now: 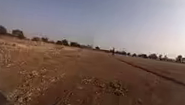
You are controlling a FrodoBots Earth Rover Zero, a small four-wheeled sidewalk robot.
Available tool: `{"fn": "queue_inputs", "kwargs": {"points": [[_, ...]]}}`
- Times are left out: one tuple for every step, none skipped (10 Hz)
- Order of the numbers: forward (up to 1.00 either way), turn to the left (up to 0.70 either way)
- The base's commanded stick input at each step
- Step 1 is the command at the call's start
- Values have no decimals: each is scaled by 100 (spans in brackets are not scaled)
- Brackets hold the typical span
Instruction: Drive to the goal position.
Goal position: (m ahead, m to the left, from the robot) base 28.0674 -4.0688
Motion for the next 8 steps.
{"fn": "queue_inputs", "kwargs": {"points": [[50,0],[50,0],[50,0],[50,0],[50,0],[50,0],[50,0],[50,0]]}}
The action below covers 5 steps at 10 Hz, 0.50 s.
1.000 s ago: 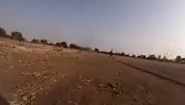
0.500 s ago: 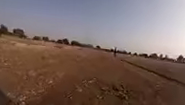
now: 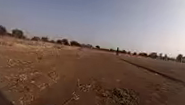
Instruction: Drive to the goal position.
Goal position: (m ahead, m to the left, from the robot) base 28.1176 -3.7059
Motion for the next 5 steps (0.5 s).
{"fn": "queue_inputs", "kwargs": {"points": [[50,0],[50,0],[50,0],[50,0],[50,0]]}}
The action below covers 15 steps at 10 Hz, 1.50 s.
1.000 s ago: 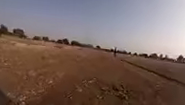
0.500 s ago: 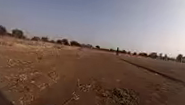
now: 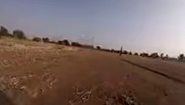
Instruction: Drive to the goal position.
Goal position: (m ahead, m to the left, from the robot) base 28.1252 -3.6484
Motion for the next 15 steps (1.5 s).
{"fn": "queue_inputs", "kwargs": {"points": [[50,0],[50,0],[50,0],[50,0],[50,0],[50,0],[50,0],[50,0],[50,0],[50,0],[50,0],[50,0],[50,0],[50,0],[50,0]]}}
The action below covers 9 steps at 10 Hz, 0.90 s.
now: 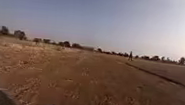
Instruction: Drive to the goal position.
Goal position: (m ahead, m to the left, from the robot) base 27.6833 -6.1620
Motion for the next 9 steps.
{"fn": "queue_inputs", "kwargs": {"points": [[50,0],[50,0],[50,0],[50,0],[50,0],[50,0],[50,0],[50,0],[50,0]]}}
